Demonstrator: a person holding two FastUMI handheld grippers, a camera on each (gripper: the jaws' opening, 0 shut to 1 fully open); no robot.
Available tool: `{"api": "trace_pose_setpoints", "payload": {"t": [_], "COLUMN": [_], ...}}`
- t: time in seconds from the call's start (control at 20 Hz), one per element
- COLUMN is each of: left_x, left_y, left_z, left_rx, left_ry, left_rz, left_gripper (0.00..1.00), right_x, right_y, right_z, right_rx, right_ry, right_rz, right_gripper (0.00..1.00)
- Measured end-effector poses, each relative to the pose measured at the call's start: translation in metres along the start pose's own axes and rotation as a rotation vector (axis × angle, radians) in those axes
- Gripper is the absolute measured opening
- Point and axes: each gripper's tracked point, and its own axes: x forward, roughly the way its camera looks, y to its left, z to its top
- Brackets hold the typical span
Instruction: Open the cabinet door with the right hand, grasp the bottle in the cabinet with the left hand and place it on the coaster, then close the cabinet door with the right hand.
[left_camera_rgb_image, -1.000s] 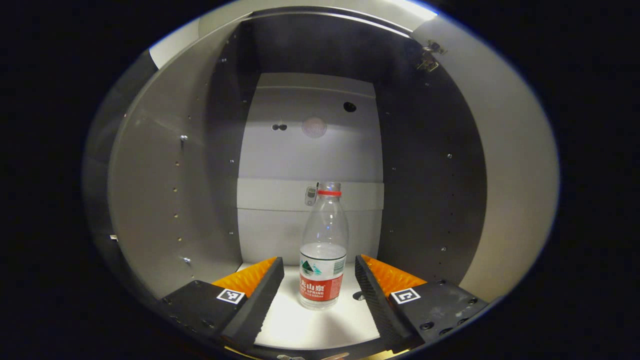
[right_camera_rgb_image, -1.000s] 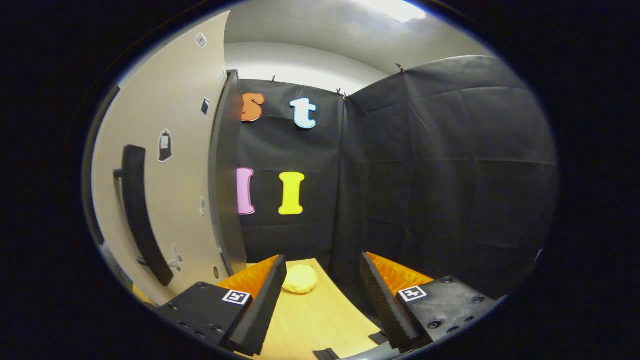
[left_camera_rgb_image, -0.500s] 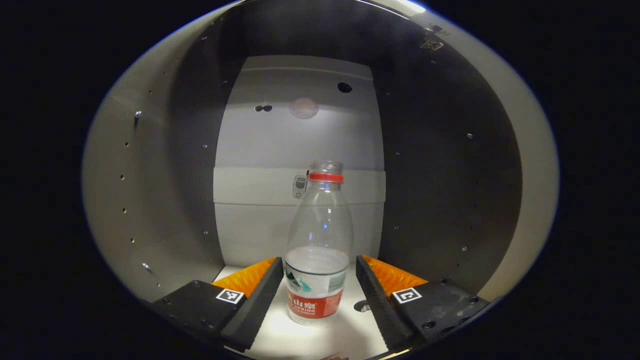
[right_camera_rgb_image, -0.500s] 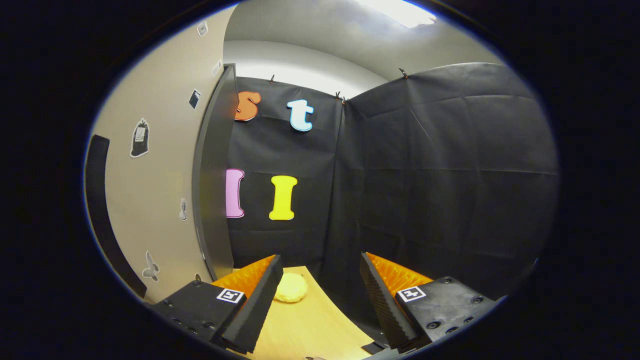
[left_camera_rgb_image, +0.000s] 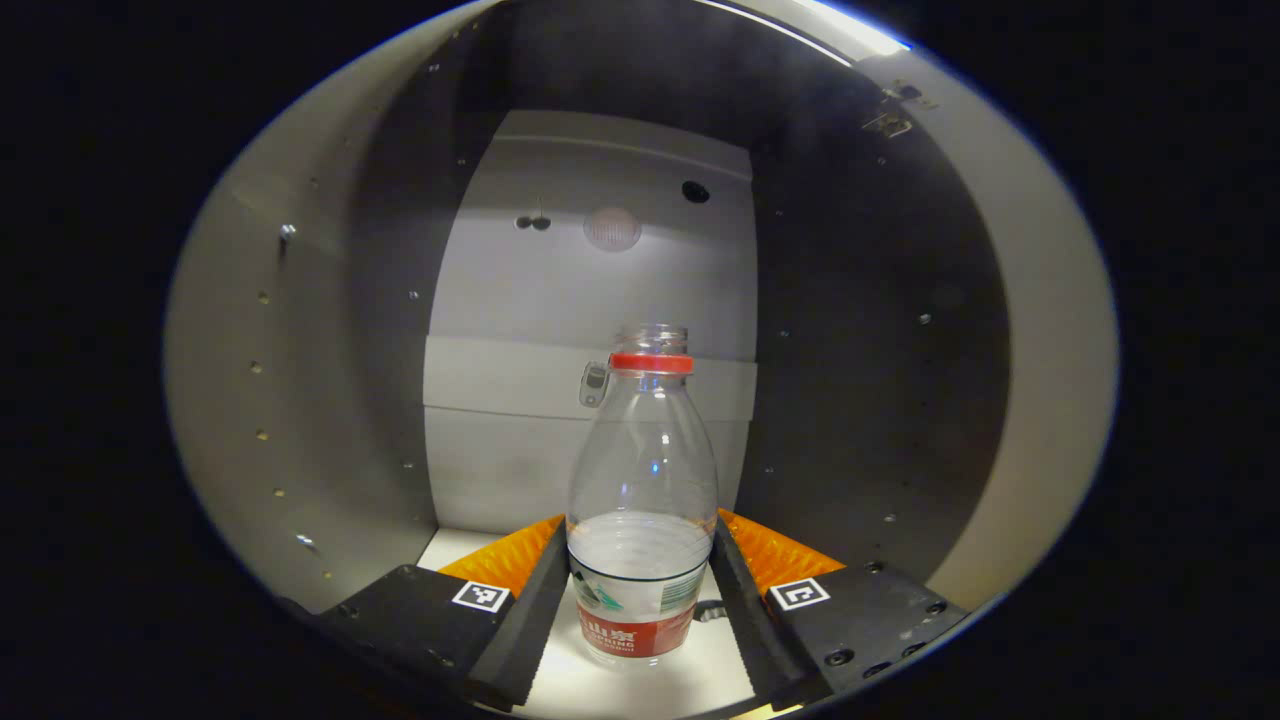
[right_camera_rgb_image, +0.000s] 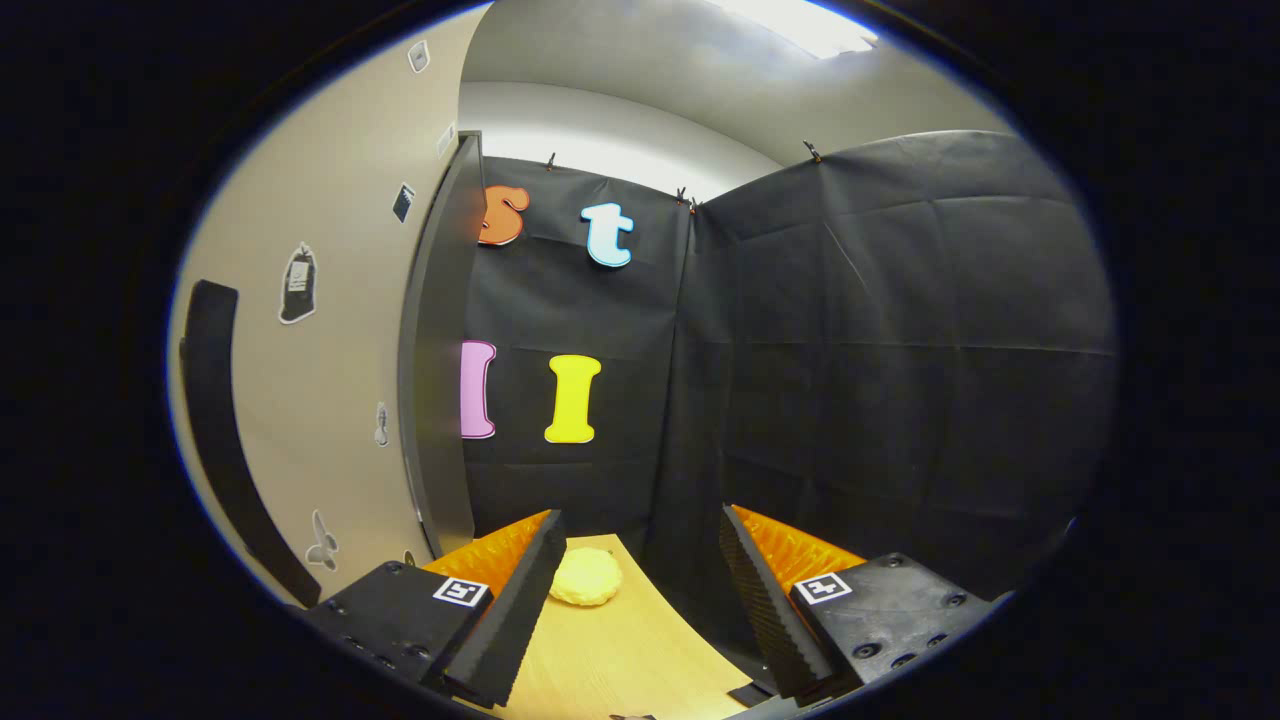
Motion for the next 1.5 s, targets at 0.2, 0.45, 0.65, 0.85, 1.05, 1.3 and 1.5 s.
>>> {"api": "trace_pose_setpoints", "payload": {"t": [0.2, 0.45, 0.65, 0.85, 1.05, 1.3, 1.5], "left_x": [-0.078, -0.169, -0.227, -0.273, -0.311, -0.341, -0.345], "left_y": [-0.008, -0.007, 0.012, 0.034, 0.055, 0.074, 0.082], "left_z": [0.015, 0.011, -0.002, -0.025, -0.063, -0.131, -0.196], "left_rx": [-0.001, 0.03, 0.027, 0.003, -0.051, -0.075, -0.119], "left_ry": [-0.021, 0.005, 0.028, 0.059, 0.077, 0.121, 0.143], "left_rz": [-0.068, -0.158, -0.164, -0.151, -0.129, -0.122, -0.127], "left_gripper": [0.8, 0.79, 0.79, 0.8, 0.8, 0.79, 0.79], "right_x": [-0.05, -0.129, -0.173, -0.204, -0.212, -0.219, -0.198], "right_y": [0.014, 0.041, 0.076, 0.126, 0.168, 0.228, 0.266], "right_z": [0.013, 0.036, 0.049, 0.056, 0.052, 0.025, 0.003], "right_rx": [0.011, 0.025, 0.032, 0.045, -0.005, 0.019, 0.033], "right_ry": [-0.033, -0.082, -0.126, -0.133, -0.147, -0.104, -0.074], "right_rz": [-0.021, -0.031, 0.01, 0.117, 0.212, 0.352, 0.422], "right_gripper": [0.95, 0.95, 0.95, 0.95, 0.95, 0.95, 0.95]}}
